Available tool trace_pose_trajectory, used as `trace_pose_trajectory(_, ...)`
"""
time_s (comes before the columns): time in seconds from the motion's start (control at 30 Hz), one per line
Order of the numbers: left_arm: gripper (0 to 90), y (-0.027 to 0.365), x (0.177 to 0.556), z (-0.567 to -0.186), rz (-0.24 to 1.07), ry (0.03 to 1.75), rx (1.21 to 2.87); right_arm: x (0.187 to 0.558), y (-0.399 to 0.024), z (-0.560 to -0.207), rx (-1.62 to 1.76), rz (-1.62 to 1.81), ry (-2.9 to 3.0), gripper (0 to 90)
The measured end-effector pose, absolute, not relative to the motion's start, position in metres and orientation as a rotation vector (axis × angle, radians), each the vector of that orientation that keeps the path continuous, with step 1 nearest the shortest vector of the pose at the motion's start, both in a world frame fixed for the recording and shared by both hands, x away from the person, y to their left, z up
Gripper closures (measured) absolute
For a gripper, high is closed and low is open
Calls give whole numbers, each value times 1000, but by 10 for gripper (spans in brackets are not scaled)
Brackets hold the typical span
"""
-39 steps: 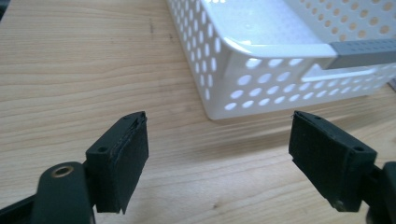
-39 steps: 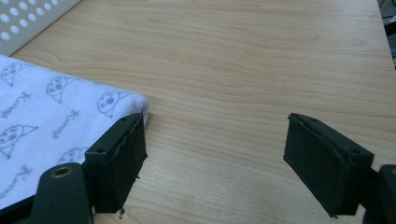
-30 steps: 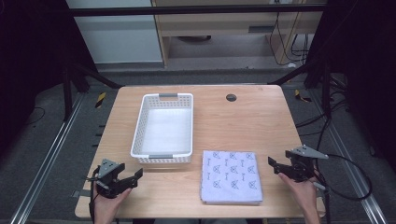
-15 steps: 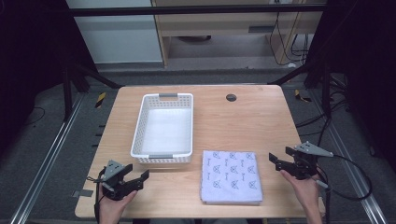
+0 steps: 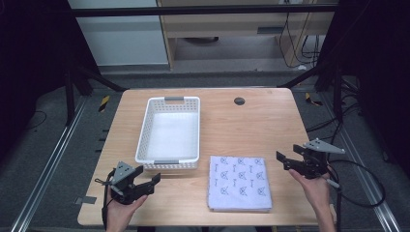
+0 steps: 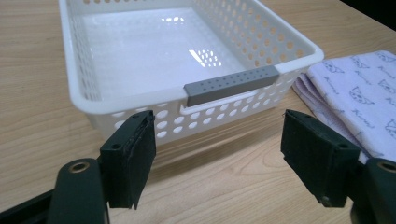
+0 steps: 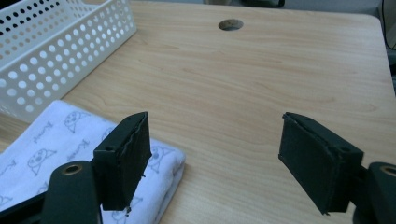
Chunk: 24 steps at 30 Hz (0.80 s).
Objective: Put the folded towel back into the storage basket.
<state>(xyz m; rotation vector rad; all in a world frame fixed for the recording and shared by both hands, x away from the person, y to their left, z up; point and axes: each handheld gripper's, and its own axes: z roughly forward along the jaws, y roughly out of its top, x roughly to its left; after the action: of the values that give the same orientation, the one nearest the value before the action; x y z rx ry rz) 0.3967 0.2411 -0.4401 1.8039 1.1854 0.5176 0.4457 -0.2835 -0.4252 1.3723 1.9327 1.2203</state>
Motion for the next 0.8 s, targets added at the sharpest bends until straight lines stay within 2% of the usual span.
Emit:
trace_pose_trajectory(0.3, 279, 219, 399, -435, 496, 1145, 1821, 455, -270, -410, 1341, 1270, 1931, 251)
trace_pose_trajectory(0.8, 299, 181, 399, -441, 457, 1076, 1905, 462, -253, -419, 1329, 1249, 1994, 267)
